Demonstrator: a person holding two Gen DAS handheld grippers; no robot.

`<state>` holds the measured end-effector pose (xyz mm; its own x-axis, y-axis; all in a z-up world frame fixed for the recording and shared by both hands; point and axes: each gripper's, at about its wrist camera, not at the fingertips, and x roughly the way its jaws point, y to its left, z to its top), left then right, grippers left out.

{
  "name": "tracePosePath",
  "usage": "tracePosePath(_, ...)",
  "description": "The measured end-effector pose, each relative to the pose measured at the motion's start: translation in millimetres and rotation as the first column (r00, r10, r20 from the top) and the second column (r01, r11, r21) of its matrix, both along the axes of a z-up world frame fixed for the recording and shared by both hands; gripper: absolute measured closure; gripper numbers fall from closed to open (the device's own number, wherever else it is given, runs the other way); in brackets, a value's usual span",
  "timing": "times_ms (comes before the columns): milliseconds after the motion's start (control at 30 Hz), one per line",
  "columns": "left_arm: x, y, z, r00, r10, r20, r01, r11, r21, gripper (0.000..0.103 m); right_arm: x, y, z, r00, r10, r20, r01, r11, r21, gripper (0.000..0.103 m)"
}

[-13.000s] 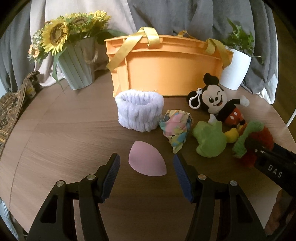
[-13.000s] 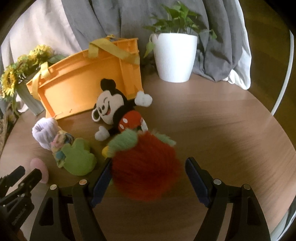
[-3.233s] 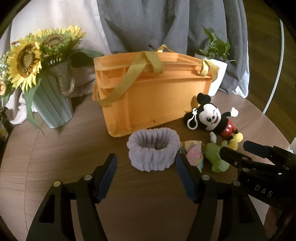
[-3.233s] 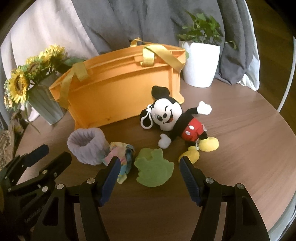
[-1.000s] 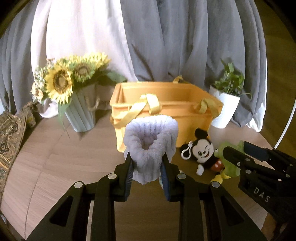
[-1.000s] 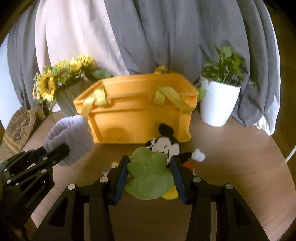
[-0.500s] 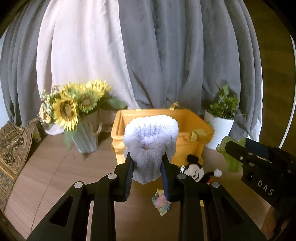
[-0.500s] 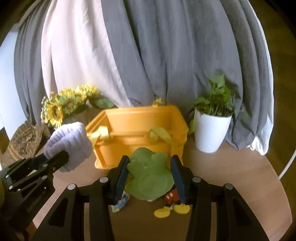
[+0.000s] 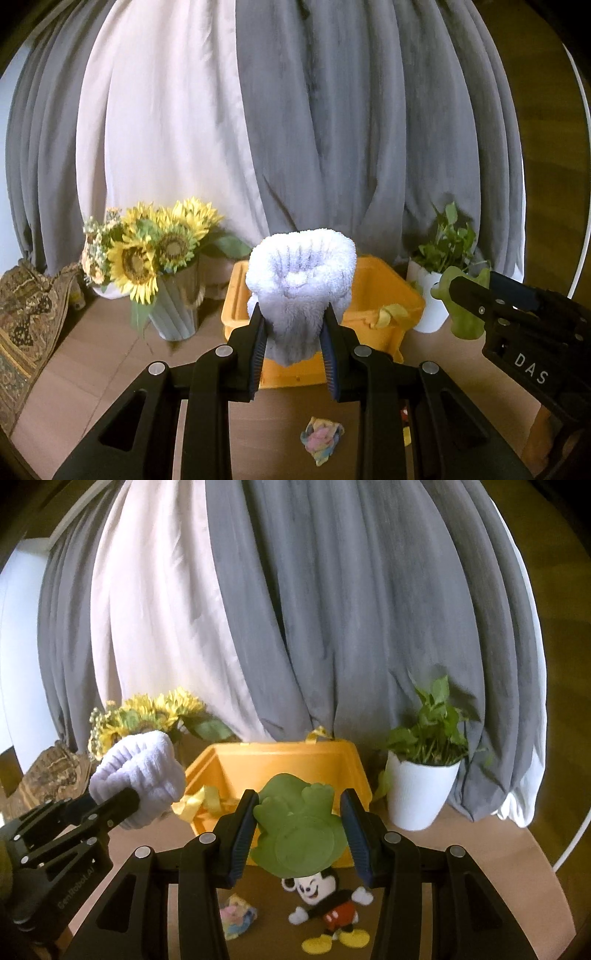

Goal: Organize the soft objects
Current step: 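Lift the wristband with the left tool while the right tool carries the frog sponge over the crate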

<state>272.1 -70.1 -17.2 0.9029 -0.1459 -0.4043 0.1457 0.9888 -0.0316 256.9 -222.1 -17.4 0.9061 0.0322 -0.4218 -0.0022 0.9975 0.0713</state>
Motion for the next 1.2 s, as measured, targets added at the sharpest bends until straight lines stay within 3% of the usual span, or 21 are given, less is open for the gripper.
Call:
tracePosePath(733, 50.3, -7.7, 17.3, 0.996, 0.003, 0.087, -0.006, 0.999, 0.036, 0.075, 53.4, -13.2, 18.8, 0.995, 0.016, 0.096, -0.017, 1.0, 0.009, 0.056)
tracePosePath(1200, 103.9, -12.4, 0.9, 0.999, -0.008, 0.039, 0.006, 0.999, 0.046, 0.075, 105.8, -14.4, 6.6, 0.998, 0.032, 0.062, -0.032, 0.999, 0.001, 0.056)
